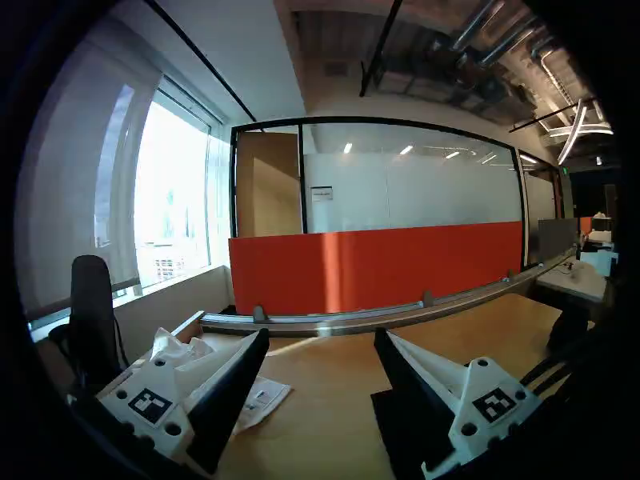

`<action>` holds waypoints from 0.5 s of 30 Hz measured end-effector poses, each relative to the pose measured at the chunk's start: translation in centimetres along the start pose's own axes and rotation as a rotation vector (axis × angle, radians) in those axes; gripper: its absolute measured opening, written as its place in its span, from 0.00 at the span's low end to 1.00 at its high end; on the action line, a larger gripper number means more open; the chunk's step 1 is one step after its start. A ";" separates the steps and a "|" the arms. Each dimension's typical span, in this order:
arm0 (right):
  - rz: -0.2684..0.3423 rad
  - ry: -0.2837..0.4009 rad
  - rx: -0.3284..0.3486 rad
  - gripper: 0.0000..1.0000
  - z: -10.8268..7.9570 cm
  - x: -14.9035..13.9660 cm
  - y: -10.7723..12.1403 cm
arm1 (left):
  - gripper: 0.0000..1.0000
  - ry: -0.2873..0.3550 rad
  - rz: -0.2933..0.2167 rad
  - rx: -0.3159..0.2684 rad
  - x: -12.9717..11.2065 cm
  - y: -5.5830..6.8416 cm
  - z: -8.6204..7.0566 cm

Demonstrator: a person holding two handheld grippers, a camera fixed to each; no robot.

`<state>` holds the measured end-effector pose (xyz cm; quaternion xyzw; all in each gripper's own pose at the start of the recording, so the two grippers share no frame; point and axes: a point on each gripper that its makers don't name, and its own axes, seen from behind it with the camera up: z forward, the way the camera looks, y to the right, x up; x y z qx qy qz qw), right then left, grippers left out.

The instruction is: Fold towel

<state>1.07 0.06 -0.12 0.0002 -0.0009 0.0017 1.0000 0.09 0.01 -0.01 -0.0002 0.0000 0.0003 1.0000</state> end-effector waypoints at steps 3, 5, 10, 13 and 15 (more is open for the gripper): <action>-0.004 -0.006 0.004 0.99 -0.1 0.7 0.0 | 0.98 0.000 0.007 -0.004 1.0 0.1 -0.1; -0.010 -0.012 0.009 1.00 -0.2 0.9 -0.1 | 0.98 -0.002 0.015 -0.008 1.3 0.2 -0.1; -0.032 -0.031 0.048 0.99 -0.5 0.7 -1.1 | 0.98 -0.019 0.030 -0.028 1.8 0.7 -0.2; -0.055 -0.056 0.073 0.99 -0.6 0.3 -1.6 | 0.98 -0.040 0.045 -0.055 1.6 1.2 -0.2; -0.074 -0.075 0.090 0.99 -0.6 -0.1 -2.0 | 0.98 -0.058 0.062 -0.077 1.3 1.7 -0.2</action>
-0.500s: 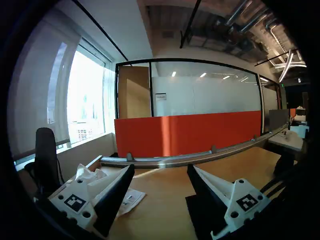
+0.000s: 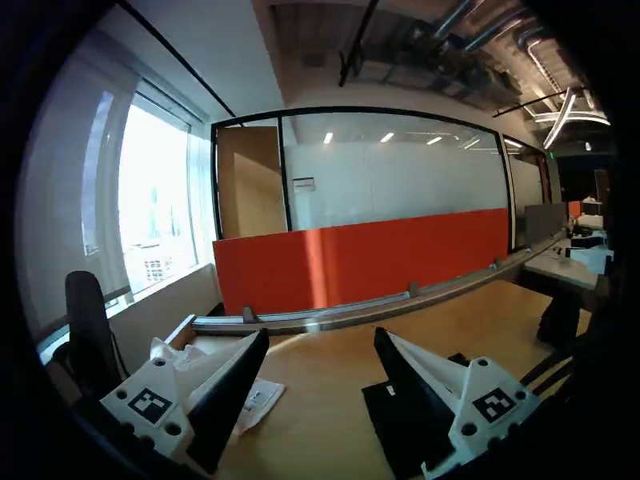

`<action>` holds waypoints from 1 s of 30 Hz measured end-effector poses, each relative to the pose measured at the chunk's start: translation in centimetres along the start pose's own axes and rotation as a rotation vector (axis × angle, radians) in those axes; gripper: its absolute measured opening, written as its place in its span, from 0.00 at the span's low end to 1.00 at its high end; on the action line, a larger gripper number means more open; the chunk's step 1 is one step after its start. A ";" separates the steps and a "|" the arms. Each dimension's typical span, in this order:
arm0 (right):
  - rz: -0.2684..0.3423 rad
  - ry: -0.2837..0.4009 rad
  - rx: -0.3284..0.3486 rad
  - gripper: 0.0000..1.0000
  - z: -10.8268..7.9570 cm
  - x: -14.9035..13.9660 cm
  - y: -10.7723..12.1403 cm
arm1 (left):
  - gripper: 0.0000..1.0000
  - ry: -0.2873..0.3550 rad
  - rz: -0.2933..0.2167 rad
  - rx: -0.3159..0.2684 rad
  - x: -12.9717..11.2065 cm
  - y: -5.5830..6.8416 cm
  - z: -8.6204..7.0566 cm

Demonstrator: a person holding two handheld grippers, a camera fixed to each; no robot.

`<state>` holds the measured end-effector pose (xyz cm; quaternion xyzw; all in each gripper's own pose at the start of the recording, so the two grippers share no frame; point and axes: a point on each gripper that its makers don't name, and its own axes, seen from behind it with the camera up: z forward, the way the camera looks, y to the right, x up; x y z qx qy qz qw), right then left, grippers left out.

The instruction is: Fold towel

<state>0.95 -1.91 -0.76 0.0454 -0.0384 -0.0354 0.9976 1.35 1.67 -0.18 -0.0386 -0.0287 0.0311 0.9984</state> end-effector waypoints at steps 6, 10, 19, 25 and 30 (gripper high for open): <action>-0.074 -0.055 0.078 1.00 0.0 -1.0 -1.6 | 0.98 -0.049 0.055 -0.068 -1.1 1.4 0.2; -0.119 -0.097 0.152 1.00 0.0 -1.9 -3.2 | 0.98 -0.081 0.062 -0.109 -2.0 2.2 0.4; -0.169 -0.169 0.286 1.00 0.2 -3.4 -6.3 | 0.98 -0.134 0.061 -0.212 -3.7 4.3 0.3; -0.185 -0.195 0.323 1.00 0.4 -4.3 -7.3 | 0.98 -0.156 0.064 -0.250 -4.8 5.2 0.1; -0.193 -0.220 0.352 1.00 0.6 -5.4 -8.1 | 0.98 -0.174 0.072 -0.274 -6.2 6.1 0.0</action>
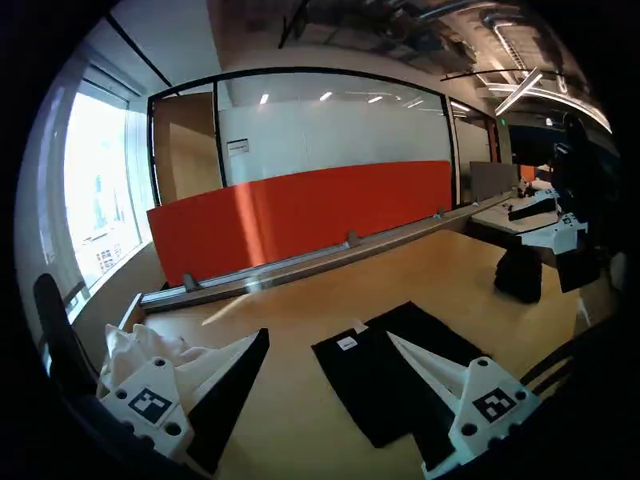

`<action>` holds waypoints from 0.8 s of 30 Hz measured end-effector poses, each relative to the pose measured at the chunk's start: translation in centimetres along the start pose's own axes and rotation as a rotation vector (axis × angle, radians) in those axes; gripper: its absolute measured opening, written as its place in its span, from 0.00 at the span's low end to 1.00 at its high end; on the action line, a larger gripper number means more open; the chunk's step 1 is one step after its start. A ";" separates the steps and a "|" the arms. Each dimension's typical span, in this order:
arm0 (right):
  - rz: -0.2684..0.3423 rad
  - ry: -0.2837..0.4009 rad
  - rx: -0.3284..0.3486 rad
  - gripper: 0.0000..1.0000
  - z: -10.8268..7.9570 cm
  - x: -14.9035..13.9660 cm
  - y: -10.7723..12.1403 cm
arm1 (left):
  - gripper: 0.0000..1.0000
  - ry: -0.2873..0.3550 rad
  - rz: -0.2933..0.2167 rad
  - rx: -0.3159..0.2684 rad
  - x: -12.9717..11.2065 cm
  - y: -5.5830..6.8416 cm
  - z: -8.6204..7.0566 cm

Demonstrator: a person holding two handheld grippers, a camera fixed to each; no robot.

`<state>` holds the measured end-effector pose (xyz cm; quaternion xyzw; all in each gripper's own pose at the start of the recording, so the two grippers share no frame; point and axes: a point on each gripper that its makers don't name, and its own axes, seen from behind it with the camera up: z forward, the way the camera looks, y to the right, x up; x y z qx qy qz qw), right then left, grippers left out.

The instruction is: Fold towel

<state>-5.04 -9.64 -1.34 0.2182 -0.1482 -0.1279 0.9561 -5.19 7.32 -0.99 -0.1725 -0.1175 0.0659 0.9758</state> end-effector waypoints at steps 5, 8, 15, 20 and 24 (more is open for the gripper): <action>-0.010 -0.032 0.023 1.00 0.8 -1.5 -0.7 | 0.98 -0.024 0.008 -0.020 -1.8 0.8 0.5; -0.015 -0.047 0.029 1.00 1.4 -2.5 -0.9 | 0.98 -0.043 0.014 -0.030 -3.0 1.3 0.9; -0.029 -0.099 0.049 1.00 2.5 -5.8 -1.6 | 0.98 -0.094 0.032 -0.057 -6.3 2.4 1.9; -0.023 -0.138 0.070 1.00 3.3 -8.3 -2.3 | 0.98 -0.136 0.043 -0.078 -8.8 3.2 2.6; -0.016 -0.168 0.085 1.00 4.0 -10.2 -2.9 | 0.98 -0.167 0.055 -0.099 -10.7 3.9 3.1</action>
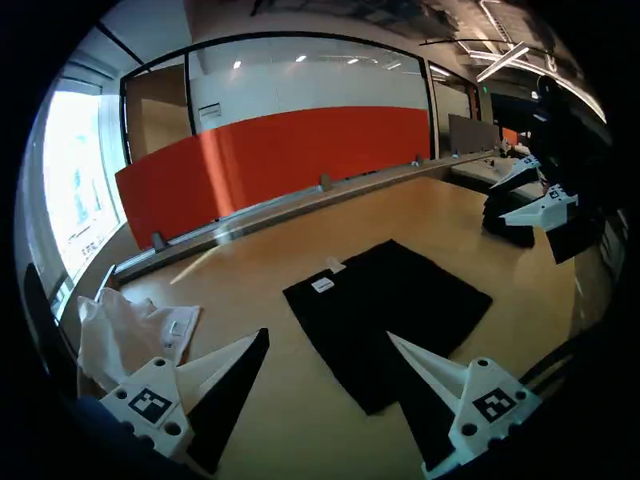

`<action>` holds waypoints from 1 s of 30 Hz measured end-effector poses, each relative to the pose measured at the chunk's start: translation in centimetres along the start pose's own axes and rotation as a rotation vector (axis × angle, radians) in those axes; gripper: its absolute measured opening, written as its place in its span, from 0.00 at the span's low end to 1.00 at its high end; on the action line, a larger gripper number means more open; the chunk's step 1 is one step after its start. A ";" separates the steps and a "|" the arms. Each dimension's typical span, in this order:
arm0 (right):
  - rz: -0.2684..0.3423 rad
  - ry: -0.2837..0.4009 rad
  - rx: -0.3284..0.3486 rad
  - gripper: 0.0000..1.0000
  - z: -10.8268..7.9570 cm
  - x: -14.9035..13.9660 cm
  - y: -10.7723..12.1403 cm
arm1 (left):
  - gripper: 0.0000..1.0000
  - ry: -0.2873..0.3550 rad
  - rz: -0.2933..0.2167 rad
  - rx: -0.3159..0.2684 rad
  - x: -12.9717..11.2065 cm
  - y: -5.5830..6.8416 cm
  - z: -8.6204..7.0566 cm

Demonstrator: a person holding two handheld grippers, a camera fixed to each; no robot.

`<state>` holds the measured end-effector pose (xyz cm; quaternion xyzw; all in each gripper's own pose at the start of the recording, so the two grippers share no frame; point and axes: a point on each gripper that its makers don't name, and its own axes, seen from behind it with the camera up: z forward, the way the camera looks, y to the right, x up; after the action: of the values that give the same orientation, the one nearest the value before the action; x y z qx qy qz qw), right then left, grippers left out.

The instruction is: Fold towel

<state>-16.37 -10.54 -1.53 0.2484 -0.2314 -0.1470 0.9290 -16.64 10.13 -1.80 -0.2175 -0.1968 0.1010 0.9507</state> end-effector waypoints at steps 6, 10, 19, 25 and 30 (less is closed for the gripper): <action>-0.003 -0.034 0.040 1.00 1.3 -2.3 -1.5 | 0.98 -0.045 0.014 -0.032 -2.4 1.0 1.1; -0.009 -0.065 0.056 1.00 2.3 -4.1 -2.2 | 0.98 -0.073 0.023 -0.054 -3.8 1.6 1.8; -0.013 -0.137 0.091 1.00 4.0 -8.0 -3.7 | 0.98 -0.130 0.066 -0.096 -6.5 3.1 3.2; -0.023 -0.184 0.132 1.00 4.7 -10.4 -5.2 | 0.98 -0.174 0.063 -0.129 -8.4 4.0 4.0; -0.029 -0.218 0.147 1.00 5.3 -11.9 -5.9 | 0.98 -0.211 0.057 -0.156 -10.0 4.7 4.5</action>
<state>-30.08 -12.88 -4.83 0.3014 -0.3377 -0.1691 0.8755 -28.05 13.19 -3.49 -0.2845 -0.2967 0.1348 0.9016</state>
